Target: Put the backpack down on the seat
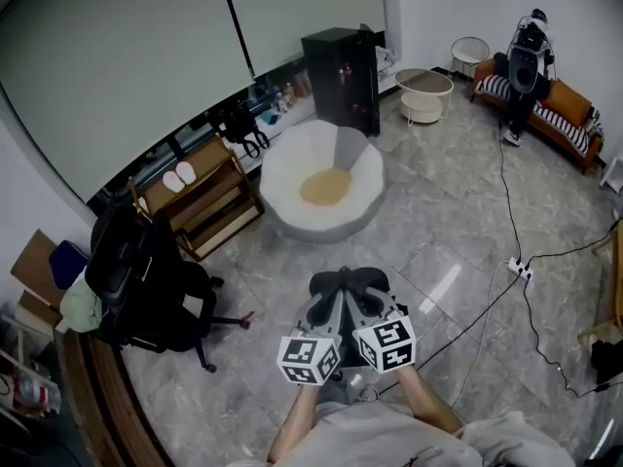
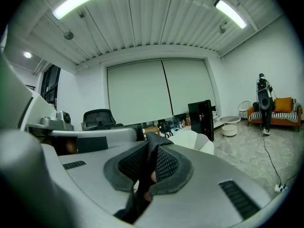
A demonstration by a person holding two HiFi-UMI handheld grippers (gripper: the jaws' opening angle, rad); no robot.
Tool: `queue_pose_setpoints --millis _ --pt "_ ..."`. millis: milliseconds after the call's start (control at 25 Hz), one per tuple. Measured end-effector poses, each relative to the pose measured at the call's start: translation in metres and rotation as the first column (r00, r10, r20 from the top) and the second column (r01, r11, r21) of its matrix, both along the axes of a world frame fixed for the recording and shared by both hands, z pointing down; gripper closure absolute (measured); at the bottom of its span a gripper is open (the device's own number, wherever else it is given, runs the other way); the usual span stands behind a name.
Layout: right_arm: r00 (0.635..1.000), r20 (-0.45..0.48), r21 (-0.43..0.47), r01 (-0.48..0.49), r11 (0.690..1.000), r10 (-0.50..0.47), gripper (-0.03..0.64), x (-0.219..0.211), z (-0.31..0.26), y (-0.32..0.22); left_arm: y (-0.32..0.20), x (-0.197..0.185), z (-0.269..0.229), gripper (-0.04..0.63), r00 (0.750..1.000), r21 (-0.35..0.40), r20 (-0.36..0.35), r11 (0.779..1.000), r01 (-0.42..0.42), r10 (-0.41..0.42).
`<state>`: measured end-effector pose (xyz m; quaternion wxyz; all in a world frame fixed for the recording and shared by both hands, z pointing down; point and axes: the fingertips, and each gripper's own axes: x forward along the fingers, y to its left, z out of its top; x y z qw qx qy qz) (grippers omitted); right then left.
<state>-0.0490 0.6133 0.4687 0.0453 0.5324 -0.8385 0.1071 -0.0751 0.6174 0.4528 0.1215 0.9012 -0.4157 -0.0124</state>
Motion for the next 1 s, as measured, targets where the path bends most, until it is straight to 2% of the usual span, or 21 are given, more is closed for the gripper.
queue_pose_setpoints --millis 400,1000 --pt "1.000 -0.014 -0.003 -0.021 1.000 0.021 0.574 0.014 0.007 -0.052 -0.052 0.014 0.005 0.549 1.000 0.010 -0.003 1.000 -0.028 0.028" --pt "0.999 -0.034 -0.007 -0.028 1.000 0.028 0.574 0.015 0.002 -0.198 -0.197 0.016 0.000 0.549 0.999 0.002 -0.015 0.999 -0.047 0.047"
